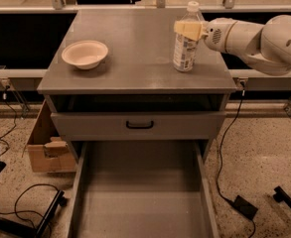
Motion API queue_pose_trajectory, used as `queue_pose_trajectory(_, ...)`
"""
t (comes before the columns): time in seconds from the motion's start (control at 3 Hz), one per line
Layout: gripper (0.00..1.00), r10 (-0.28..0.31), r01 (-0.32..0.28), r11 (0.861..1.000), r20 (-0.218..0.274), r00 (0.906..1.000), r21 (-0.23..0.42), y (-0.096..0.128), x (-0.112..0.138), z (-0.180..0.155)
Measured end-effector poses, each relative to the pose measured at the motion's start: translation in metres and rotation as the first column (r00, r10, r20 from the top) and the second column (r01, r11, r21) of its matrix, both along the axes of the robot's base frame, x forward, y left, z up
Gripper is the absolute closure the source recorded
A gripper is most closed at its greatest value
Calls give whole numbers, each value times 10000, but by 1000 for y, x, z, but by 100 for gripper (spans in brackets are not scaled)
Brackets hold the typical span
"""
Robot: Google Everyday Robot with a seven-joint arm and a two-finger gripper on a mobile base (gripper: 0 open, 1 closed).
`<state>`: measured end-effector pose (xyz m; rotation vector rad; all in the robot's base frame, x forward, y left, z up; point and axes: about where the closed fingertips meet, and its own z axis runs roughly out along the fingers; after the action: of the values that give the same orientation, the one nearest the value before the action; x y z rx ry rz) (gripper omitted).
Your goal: Pick blue plastic bottle from middle drawer and place on counter
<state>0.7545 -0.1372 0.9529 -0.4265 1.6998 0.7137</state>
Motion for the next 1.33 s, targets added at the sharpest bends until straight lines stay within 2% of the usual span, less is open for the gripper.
queue_pose_trajectory(0.33,13,40,-40,10000,-5,10000,6,3,0,0)
queue_pose_trajectory(0.67,0,74,-74,10000,-9,10000,11,5,1,-1)
queue_pose_trajectory(1.0,0,-136,140,9990,101,9999,-435,-5,-2,13)
queue_pose_trajectory(1.33,0,-172,138,9849,-183,9997,-1725,-18,-30,31)
